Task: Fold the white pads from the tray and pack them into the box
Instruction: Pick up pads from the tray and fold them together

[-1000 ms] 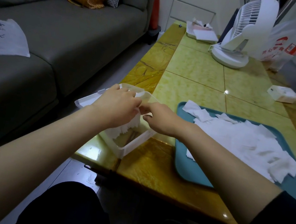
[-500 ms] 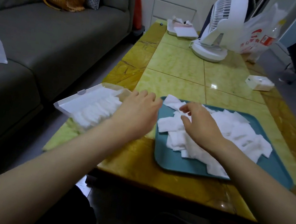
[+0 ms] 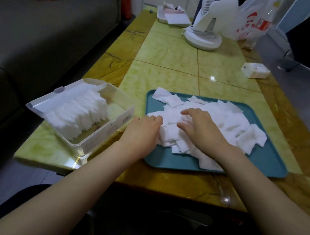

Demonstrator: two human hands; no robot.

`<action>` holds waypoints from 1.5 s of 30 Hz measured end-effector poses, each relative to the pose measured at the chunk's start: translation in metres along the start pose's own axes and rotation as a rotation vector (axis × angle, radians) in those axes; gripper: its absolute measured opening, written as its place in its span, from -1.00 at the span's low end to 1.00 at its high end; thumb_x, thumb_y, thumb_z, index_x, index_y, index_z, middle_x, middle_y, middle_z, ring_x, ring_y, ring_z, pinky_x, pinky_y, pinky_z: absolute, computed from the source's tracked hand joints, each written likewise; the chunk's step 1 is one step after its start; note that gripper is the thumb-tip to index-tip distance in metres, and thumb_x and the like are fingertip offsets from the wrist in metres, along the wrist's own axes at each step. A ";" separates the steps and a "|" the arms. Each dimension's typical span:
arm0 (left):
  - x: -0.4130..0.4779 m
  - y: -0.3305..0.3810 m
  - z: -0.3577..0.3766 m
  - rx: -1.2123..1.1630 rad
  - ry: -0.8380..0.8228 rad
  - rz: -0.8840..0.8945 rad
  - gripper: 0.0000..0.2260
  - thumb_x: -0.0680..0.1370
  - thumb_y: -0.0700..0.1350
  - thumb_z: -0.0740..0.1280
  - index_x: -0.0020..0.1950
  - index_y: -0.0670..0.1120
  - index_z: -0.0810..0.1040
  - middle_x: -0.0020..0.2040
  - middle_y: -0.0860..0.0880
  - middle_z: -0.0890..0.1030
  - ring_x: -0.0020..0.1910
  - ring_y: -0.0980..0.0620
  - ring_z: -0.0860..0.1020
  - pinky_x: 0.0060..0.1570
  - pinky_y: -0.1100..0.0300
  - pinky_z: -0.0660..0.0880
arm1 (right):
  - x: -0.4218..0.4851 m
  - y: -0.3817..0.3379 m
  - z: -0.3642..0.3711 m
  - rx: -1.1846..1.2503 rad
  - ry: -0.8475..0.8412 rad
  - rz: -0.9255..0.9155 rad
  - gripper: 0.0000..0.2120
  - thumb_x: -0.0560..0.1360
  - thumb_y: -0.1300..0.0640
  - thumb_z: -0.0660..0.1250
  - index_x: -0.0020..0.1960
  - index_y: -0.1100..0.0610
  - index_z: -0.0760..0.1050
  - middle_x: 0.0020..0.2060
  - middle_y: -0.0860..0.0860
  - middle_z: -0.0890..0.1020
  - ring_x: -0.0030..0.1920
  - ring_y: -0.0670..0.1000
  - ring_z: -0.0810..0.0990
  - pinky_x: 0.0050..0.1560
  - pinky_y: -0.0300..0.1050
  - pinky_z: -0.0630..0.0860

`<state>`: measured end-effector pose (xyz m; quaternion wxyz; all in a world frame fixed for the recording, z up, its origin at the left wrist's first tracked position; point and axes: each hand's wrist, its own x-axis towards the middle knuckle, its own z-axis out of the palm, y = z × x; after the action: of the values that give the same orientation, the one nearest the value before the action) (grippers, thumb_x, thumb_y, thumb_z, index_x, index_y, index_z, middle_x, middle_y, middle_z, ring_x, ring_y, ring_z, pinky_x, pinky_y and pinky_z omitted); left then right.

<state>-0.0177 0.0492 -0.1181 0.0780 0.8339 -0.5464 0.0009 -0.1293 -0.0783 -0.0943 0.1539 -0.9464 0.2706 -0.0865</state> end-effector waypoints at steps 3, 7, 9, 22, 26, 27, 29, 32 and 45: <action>0.003 -0.003 0.003 -0.055 0.009 0.005 -0.76 0.61 -0.16 0.13 0.23 -0.07 0.47 0.15 -0.07 0.48 0.13 -0.10 0.47 0.05 0.09 0.34 | 0.010 -0.013 0.002 -0.046 -0.019 -0.046 -0.56 0.56 0.02 0.23 0.40 0.11 0.29 0.34 0.04 0.40 0.36 0.08 0.25 0.30 -0.10 0.21; 0.002 -0.006 0.007 -0.171 0.043 -0.027 -0.77 0.59 -0.17 0.16 0.20 -0.09 0.51 0.11 -0.08 0.44 0.02 -0.11 0.48 -0.01 0.05 0.42 | 0.026 -0.021 0.009 -0.147 -0.140 0.021 -0.58 0.52 0.05 0.28 0.34 0.11 0.35 0.25 0.07 0.47 0.27 0.11 0.36 0.18 -0.02 0.36; 0.003 -0.005 0.007 -0.206 0.067 -0.048 -0.80 0.59 -0.18 0.17 0.17 -0.11 0.50 0.12 -0.08 0.43 -0.01 -0.09 0.48 -0.04 0.05 0.44 | 0.030 -0.022 0.009 -0.163 -0.085 0.053 -0.76 0.54 0.11 0.24 0.19 0.13 0.47 0.14 0.08 0.55 0.17 0.12 0.46 0.12 0.02 0.43; 0.018 -0.013 0.008 -0.250 0.088 -0.109 -0.85 0.60 -0.18 0.16 0.07 -0.13 0.50 0.05 -0.08 0.51 0.03 -0.12 0.49 -0.12 -0.01 0.43 | 0.027 -0.011 0.012 -0.194 0.014 0.074 -0.81 0.55 0.00 0.21 0.07 0.07 0.48 0.05 0.03 0.52 0.06 0.10 0.49 -0.11 -0.08 0.34; 0.020 -0.009 0.005 -0.325 0.150 -0.131 -0.87 0.62 -0.16 0.13 -0.01 -0.15 0.45 -0.03 -0.08 0.52 -0.08 -0.09 0.49 -0.19 0.03 0.41 | 0.021 -0.008 0.009 -0.094 0.194 0.084 -0.81 0.58 0.06 0.14 -0.08 0.12 0.47 -0.11 0.03 0.55 -0.03 0.10 0.49 -0.21 -0.08 0.32; 0.020 -0.008 0.004 -0.376 0.175 -0.143 -0.89 0.62 -0.16 0.14 -0.02 -0.15 0.43 -0.07 -0.06 0.52 -0.12 -0.06 0.47 -0.22 0.10 0.37 | 0.018 -0.006 0.009 -0.056 0.248 0.082 -0.80 0.58 0.05 0.14 -0.08 0.12 0.49 -0.11 0.04 0.56 -0.02 0.09 0.48 -0.20 -0.07 0.34; 0.019 -0.004 -0.001 -0.549 0.218 -0.210 -0.93 0.60 -0.17 0.17 -0.07 -0.11 0.39 -0.21 0.02 0.47 -0.24 0.03 0.43 -0.33 0.24 0.27 | 0.012 -0.004 0.009 0.067 0.356 0.089 -0.80 0.58 0.06 0.17 -0.08 0.11 0.51 -0.11 0.04 0.58 0.00 0.09 0.48 -0.15 -0.06 0.37; 0.019 0.003 -0.005 -0.850 0.243 -0.326 -0.84 0.58 -0.19 0.19 -0.18 -0.02 0.34 -0.30 0.06 0.42 -0.32 0.09 0.39 -0.35 0.37 0.35 | 0.005 -0.005 0.009 0.209 0.473 0.077 -0.85 0.57 0.11 0.22 -0.05 0.15 0.53 -0.07 0.05 0.59 0.05 0.07 0.46 -0.07 -0.22 0.28; 0.017 0.023 -0.007 -1.255 0.266 -0.400 -0.77 0.61 -0.25 0.14 -0.07 0.01 0.52 -0.10 -0.08 0.64 -0.12 -0.06 0.61 -0.08 0.08 0.58 | -0.010 -0.026 -0.022 1.017 0.164 0.257 -0.77 0.57 0.13 0.24 -0.01 0.30 0.55 -0.14 0.26 0.64 -0.22 0.01 0.57 -0.17 -0.09 0.51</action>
<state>-0.0310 0.0255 -0.1071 0.6133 0.7084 -0.2640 -0.2288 -0.1311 -0.0574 -0.0655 0.5812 -0.7015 0.3194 -0.2609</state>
